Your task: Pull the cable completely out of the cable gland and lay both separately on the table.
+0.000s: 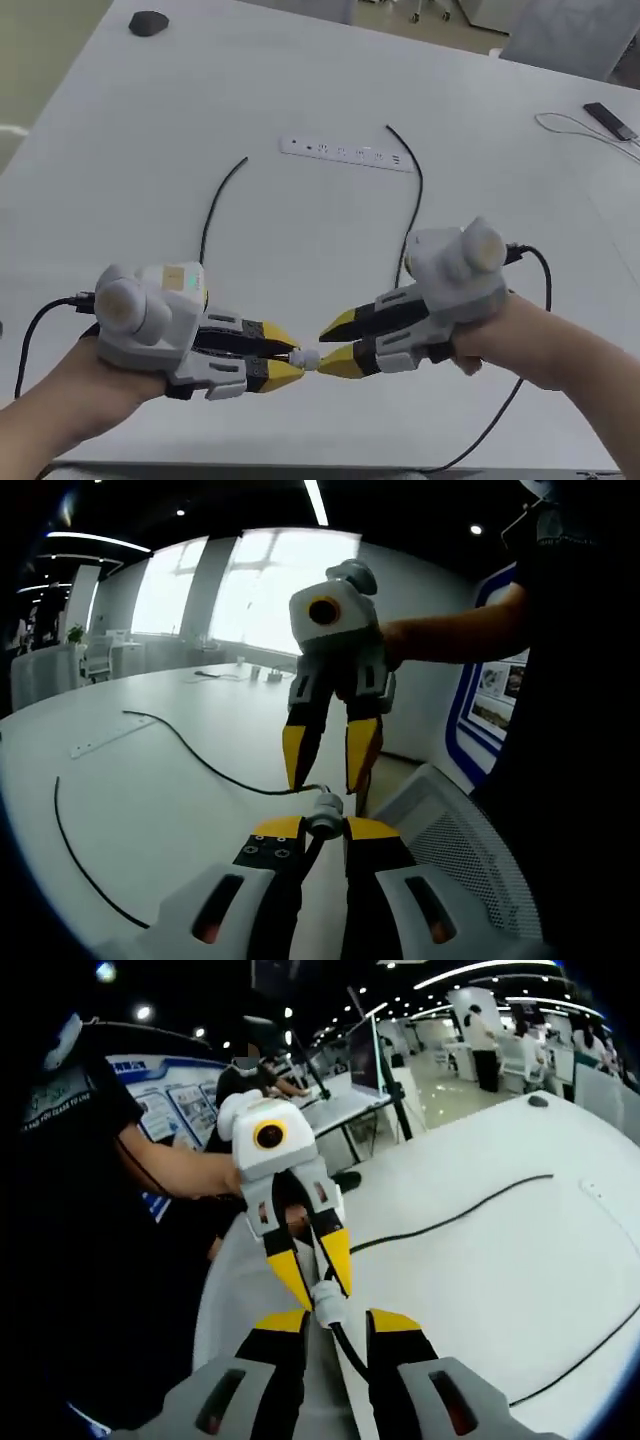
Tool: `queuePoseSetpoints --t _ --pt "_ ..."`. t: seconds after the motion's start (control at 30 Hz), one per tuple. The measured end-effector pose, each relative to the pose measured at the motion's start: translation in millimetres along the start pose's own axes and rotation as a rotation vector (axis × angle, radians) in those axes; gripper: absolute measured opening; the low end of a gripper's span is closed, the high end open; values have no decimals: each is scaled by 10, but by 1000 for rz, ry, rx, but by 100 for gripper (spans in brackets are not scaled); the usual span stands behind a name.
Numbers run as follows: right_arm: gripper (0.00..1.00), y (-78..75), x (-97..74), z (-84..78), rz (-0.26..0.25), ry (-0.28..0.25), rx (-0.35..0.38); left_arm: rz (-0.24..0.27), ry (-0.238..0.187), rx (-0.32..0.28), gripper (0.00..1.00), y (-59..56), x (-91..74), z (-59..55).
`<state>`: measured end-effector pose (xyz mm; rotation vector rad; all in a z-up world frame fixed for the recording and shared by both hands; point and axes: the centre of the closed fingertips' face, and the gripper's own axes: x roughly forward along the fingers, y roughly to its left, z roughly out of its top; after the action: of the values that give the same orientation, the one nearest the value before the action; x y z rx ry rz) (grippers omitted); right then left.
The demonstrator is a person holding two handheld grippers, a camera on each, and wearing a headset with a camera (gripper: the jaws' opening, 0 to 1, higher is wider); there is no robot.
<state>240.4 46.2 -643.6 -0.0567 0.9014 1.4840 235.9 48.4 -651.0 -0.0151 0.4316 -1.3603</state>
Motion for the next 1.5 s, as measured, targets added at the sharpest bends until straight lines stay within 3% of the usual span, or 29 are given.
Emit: queuePoseSetpoints --t 0.13,0.27,0.37,0.43,0.7,0.87,1.27,1.33,1.5 --pt "20 22 -18 -2 76 -32 90 3 0 14 15 5 -18 27" --pt "18 40 -40 90 165 -114 200 13 -11 13 15 18 -44 80" --pt "15 5 -55 151 193 -161 251 24 -17 19 15 33 -53 109" --pt "14 20 -64 125 239 -146 285 17 -17 23 15 18 -53 128" --pt "12 7 -26 112 260 -119 283 8 -8 29 15 -4 -43 149" --pt "12 98 -12 97 323 -106 316 9 -11 41 15 -22 -35 187" --pt "8 109 18 38 321 -75 296 4 11 39 15 -20 -14 156" --pt "8 126 23 10 317 -54 289 -12 16 11 15 -52 2 135" --pt "7 124 50 -55 256 -18 160 -17 38 11 14 -71 33 86"
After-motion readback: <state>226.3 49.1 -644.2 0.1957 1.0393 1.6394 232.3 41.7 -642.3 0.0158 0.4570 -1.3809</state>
